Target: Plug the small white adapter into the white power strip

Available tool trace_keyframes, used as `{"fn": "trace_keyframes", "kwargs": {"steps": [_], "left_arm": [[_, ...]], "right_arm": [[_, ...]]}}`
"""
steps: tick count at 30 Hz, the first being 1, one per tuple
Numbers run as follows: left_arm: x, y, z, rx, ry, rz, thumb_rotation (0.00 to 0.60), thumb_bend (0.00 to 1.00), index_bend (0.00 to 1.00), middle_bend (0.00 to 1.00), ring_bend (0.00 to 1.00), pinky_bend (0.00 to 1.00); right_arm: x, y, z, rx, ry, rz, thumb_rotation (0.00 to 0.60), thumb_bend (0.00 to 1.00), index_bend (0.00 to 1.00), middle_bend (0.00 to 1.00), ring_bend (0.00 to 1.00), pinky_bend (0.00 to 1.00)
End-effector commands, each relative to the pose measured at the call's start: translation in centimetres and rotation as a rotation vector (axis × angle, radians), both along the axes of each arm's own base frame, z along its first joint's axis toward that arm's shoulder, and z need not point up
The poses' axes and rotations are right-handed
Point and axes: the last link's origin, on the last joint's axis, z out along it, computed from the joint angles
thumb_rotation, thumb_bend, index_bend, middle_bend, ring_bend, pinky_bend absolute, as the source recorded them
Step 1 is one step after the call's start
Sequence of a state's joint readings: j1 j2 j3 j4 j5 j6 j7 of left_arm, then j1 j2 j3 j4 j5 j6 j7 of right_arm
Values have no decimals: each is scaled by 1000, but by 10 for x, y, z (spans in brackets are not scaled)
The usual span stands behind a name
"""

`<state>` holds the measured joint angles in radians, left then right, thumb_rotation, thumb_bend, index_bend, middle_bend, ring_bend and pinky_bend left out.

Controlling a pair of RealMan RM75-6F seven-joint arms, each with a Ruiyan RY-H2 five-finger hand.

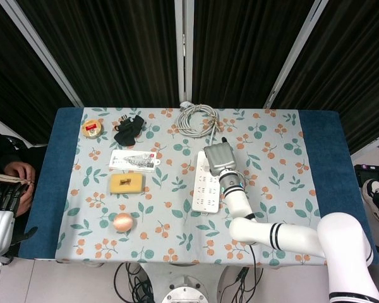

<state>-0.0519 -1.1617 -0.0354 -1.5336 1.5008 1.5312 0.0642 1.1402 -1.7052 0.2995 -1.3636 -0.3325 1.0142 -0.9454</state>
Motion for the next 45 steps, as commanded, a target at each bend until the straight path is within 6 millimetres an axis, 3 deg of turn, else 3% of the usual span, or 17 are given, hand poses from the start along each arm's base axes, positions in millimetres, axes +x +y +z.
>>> {"fn": "trace_keyframes", "kwargs": {"steps": [1,20,24,31,36,45], "left_arm": [[-1,0,0,0,-1,4,600,0,45,41,0,0],[-4,-3,-1,2,-6,16,600,0,45,41,0,0],[-5,-3,-1,4,-6,15,600,0,45,41,0,0],[-3,-2,-1,5,-2,7,600,0,45,41,0,0],[-1,-2,-1,6,-1,5,600,0,45,41,0,0],[1,-3,0,7,2,2,600,0,45,41,0,0]], "right_arm": [[0,0,-1,2,-4,-3,600,521,808,675,455,141],[2,-1,-15,16,30,-7,600,521,795,665,455,120],[-1,-1,-11,25,15,-20,600,479,679,612,437,58],[-3,-1,-2,18,-9,-26,600,249,413,486,327,0],[-5,-1,1,18,-21,-29,600,138,342,433,294,0],[-10,5,10,22,-29,-28,600,127,311,376,253,0]]}}
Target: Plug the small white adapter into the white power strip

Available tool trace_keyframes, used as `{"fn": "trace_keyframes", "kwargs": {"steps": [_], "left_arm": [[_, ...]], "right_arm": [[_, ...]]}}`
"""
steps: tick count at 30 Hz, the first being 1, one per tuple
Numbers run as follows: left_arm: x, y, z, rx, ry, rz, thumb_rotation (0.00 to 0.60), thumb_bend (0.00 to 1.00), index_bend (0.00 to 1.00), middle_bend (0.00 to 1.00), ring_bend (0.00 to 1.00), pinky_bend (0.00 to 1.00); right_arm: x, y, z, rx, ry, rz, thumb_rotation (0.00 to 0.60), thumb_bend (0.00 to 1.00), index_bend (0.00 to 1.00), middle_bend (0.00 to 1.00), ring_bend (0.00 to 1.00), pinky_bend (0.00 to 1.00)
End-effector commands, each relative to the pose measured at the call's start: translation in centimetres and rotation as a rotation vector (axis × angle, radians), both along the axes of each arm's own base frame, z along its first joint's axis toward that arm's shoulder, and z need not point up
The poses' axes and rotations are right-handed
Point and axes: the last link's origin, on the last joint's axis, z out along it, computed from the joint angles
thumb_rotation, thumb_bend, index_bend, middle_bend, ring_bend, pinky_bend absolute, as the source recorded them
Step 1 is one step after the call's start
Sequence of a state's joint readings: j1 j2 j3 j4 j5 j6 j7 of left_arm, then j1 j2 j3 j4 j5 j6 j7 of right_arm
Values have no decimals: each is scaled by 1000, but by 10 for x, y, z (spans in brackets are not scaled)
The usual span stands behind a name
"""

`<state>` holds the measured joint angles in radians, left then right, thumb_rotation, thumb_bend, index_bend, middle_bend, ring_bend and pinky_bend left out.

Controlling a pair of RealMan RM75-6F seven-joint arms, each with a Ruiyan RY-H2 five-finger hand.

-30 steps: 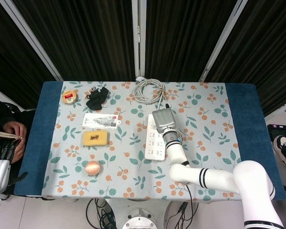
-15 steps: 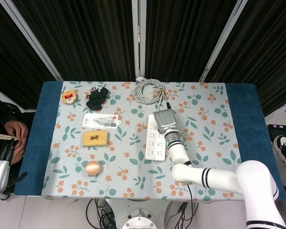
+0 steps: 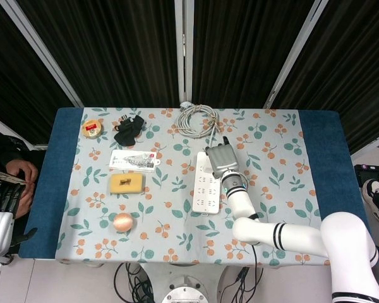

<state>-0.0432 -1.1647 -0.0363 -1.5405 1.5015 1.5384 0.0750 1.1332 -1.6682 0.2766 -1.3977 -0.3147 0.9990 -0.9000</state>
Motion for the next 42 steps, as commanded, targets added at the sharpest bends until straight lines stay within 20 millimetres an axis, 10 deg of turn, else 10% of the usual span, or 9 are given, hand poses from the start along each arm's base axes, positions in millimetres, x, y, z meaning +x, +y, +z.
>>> {"fn": "trace_keyframes", "kwargs": {"steps": [1,7,12,17,27,42], "left_arm": [[1,0,0,1,2,-4,600,0,45,41,0,0],[4,1,0,1,1,-16,600,0,45,41,0,0],[5,1,1,4,-8,-24,600,0,45,41,0,0],[5,2,-4,-6,-21,-18,600,0,45,41,0,0],[5,3,-5,-8,-27,-8,600,0,45,41,0,0],[3,5,-4,-11,-33,3,600,0,45,41,0,0]], "right_arm": [[-3,4,9,-2,-9,-1,600,127,309,374,250,0],[-9,17,50,-52,-190,11,600,162,335,412,249,42],[-22,29,71,-37,-604,-23,600,273,552,556,394,327],[-38,30,56,15,-1011,-102,600,504,771,740,602,677],[-49,21,14,147,-1391,-249,600,770,1000,969,903,973],[-45,13,-25,253,-1480,-259,600,923,1000,1000,1000,1000]]}}
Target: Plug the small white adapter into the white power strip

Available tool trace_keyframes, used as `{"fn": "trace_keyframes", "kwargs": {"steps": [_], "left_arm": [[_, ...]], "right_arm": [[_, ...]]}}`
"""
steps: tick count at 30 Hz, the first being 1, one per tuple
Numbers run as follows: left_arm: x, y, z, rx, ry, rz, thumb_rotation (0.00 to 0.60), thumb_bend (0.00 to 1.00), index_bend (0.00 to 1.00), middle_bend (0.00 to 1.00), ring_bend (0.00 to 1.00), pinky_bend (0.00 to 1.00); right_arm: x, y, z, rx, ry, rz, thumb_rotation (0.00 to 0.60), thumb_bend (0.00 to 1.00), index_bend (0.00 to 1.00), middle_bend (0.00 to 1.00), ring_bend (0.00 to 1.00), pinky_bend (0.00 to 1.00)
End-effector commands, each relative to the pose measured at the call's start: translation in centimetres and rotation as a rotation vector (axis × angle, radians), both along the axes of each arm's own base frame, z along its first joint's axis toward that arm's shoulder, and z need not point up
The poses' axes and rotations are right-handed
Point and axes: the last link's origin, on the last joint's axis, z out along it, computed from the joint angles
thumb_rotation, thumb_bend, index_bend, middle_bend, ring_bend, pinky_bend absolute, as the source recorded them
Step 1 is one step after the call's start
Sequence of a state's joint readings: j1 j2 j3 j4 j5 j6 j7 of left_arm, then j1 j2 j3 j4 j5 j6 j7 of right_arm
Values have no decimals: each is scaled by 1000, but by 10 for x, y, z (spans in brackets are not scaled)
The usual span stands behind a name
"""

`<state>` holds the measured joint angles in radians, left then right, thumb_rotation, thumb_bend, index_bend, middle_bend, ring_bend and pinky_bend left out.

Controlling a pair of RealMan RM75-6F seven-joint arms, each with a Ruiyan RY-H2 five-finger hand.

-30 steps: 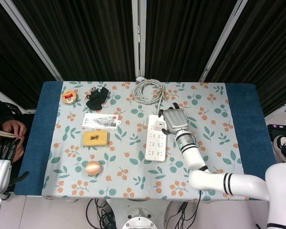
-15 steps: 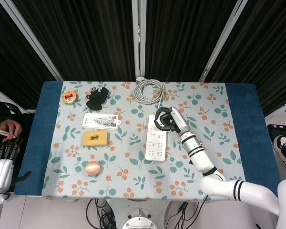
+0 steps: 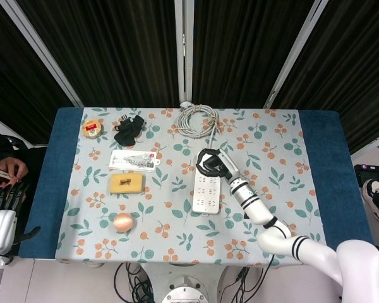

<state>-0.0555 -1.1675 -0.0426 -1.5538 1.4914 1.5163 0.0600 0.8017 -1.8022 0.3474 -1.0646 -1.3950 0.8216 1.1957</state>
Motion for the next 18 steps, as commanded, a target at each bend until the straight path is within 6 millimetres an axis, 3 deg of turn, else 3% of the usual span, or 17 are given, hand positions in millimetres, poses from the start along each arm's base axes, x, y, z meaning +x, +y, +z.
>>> {"fn": "trace_keyframes", "kwargs": {"steps": [1,18], "left_arm": [[0,0,0,-1,1,1,600,0,45,41,0,0],[-2,1,0,-17,-22,6,600,0,46,41,0,0]], "right_arm": [[5,1,-9,12,-6,19,600,924,1000,1000,1000,1000],[3,-5,-23,24,-24,1,600,928,1000,1000,1000,1000]]}}
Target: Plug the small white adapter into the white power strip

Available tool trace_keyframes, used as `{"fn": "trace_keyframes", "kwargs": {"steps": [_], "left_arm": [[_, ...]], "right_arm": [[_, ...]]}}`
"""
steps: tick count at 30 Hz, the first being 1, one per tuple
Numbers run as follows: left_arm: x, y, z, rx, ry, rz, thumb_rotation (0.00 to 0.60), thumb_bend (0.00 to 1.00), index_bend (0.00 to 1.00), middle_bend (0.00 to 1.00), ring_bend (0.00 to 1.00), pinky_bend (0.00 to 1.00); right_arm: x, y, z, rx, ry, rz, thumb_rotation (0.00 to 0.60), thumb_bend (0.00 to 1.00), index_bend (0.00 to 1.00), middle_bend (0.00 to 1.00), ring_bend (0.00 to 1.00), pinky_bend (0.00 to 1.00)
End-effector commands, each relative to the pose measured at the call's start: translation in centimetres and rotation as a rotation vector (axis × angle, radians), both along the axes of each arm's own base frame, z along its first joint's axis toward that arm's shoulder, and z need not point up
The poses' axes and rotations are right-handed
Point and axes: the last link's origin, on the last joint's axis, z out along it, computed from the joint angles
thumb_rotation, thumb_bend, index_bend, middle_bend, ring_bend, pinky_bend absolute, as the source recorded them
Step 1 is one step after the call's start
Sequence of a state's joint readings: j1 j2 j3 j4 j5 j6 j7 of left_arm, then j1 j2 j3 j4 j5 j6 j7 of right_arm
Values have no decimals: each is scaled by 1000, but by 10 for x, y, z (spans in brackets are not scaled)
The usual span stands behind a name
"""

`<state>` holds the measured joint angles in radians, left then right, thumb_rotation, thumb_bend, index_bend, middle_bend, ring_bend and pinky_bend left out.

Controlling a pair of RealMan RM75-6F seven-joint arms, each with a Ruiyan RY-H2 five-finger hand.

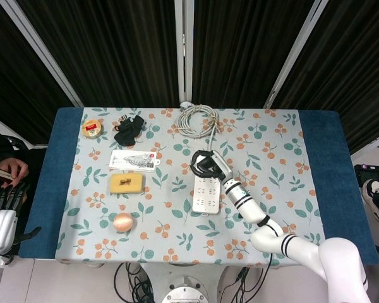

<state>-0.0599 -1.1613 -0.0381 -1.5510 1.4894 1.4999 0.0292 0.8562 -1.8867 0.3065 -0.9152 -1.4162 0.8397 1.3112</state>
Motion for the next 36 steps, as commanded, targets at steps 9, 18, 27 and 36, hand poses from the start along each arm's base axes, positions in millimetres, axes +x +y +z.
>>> {"fn": "trace_keyframes", "kwargs": {"steps": [9,18,27,36], "left_arm": [[-1,0,0,0,1,6,600,0,45,41,0,0],[-3,-1,0,-5,-6,8,600,0,46,41,0,0],[-5,-2,0,-3,-5,14,600,0,45,41,0,0],[-6,-3,0,-1,-6,17,600,0,46,41,0,0]], "right_arm": [[9,-2,-8,9,1,13,600,929,1000,1000,1000,1000],[5,-2,-11,13,9,-1,600,928,1000,1000,1000,1000],[11,-2,-15,15,30,15,600,929,1000,1000,1000,1000],[14,-5,-7,-15,30,33,600,929,1000,1000,1000,1000]]}}
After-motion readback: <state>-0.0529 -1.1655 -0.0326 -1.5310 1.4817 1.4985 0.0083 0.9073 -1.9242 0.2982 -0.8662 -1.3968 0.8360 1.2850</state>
